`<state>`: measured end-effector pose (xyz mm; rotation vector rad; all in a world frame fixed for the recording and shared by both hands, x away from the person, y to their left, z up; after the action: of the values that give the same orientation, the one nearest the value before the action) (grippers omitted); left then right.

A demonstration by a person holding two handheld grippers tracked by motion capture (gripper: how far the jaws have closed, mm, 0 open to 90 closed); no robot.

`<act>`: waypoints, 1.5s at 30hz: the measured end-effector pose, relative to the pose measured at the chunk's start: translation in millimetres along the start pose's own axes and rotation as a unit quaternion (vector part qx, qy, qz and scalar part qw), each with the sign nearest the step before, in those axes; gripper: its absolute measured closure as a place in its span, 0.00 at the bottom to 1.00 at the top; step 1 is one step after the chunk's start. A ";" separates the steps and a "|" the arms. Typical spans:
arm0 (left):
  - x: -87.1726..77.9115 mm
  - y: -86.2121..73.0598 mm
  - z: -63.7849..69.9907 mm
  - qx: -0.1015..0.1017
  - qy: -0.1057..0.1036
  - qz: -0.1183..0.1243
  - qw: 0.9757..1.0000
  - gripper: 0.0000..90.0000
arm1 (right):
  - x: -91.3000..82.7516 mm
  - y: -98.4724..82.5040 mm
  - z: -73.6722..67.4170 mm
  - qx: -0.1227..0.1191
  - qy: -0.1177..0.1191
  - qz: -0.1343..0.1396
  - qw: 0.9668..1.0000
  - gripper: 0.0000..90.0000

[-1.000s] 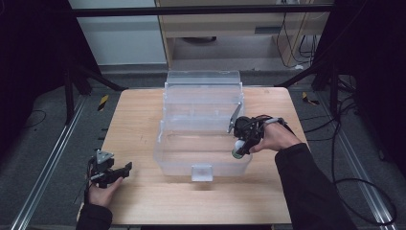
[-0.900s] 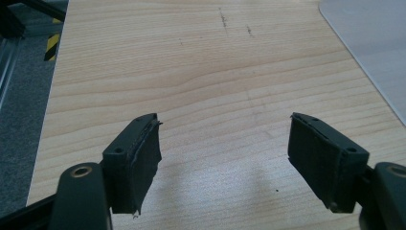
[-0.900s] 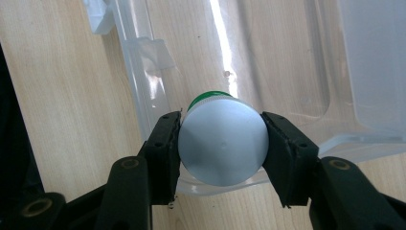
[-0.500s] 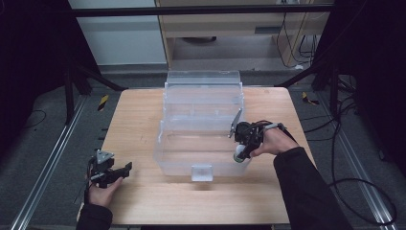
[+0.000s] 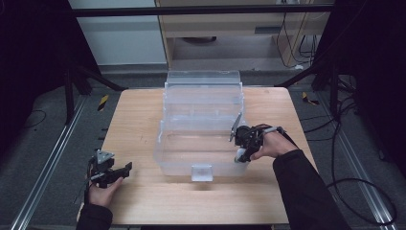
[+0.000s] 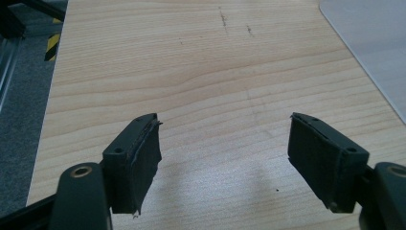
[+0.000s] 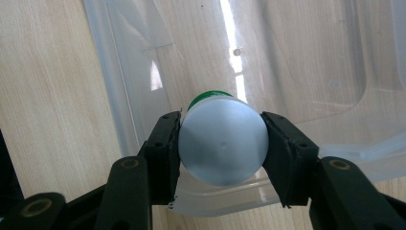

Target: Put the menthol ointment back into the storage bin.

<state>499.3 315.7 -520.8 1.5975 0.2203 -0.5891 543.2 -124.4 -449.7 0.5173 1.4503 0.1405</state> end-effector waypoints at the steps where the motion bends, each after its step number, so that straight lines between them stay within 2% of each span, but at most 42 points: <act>1: 0.2 -0.1 0.0 0.000 0.000 0.000 1.000 0.29 | 0.5 -0.5 -0.1 0.003 -0.001 -0.001 1.000 0.56; 14: 0.4 -0.5 -0.4 -0.001 0.001 -0.001 1.000 0.29 | 9.9 -6.4 0.1 0.004 0.005 -0.004 1.000 0.56; 23: 0.3 -0.4 0.1 -0.001 0.000 -0.001 1.000 0.29 | 10.3 -6.3 -0.1 0.012 0.006 -0.003 1.000 0.55; 29: 0.4 -0.3 0.6 0.000 0.000 -0.001 1.000 0.29 | 9.9 -6.4 -0.5 0.011 0.003 -0.004 1.000 0.55; 34: 0.1 -0.1 0.7 0.000 0.000 -0.001 1.000 0.29 | 7.4 -5.4 -1.0 0.010 -0.005 0.006 1.000 0.53; 36: 0.0 -0.1 0.6 -0.001 0.000 0.000 1.000 0.29 | 1.0 -2.7 -1.4 0.017 -0.016 0.028 0.999 0.50; 37: 0.0 -0.1 0.6 -0.001 0.000 0.000 1.000 0.29 | 1.0 -2.7 -1.4 0.017 -0.016 0.028 0.999 0.50; 38: -0.2 -0.1 0.8 -0.001 0.000 -0.001 1.000 0.29 | -4.5 -0.5 -3.0 0.031 -0.023 0.049 0.998 0.48; 39: -0.2 -0.1 0.8 -0.001 0.000 -0.001 1.000 0.29 | -4.5 -0.5 -3.0 0.031 -0.023 0.049 0.998 0.48; 40: -0.5 0.0 0.9 -0.002 -0.001 0.000 1.000 0.29 | -11.1 1.2 -3.5 0.040 -0.037 0.077 0.996 0.44; 41: -0.9 0.2 1.1 -0.002 -0.002 0.000 1.000 0.29 | -11.1 1.2 -3.5 0.040 -0.037 0.077 0.996 0.44; 44: -1.0 0.7 1.8 -0.003 -0.004 0.002 1.000 0.29 | -22.7 0.3 -5.9 0.056 -0.057 0.123 0.989 0.36; 45: -0.8 0.5 2.0 -0.003 -0.004 0.001 1.000 0.29 | -27.1 -0.6 -6.7 0.059 -0.066 0.139 0.986 0.36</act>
<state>498.4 313.8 -519.9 1.5884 0.2135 -0.5924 533.1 -134.0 -425.5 0.8105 1.2562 0.2383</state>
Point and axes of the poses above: each handheld gripper's, and its own axes: x roughly forward along the jaws, y roughly out of its top, z roughly to its right, the point moved 6 cm from there along x, roughly forward along the jaws, and after that the axes turned 12 degrees about z, right-handed, at the moved point
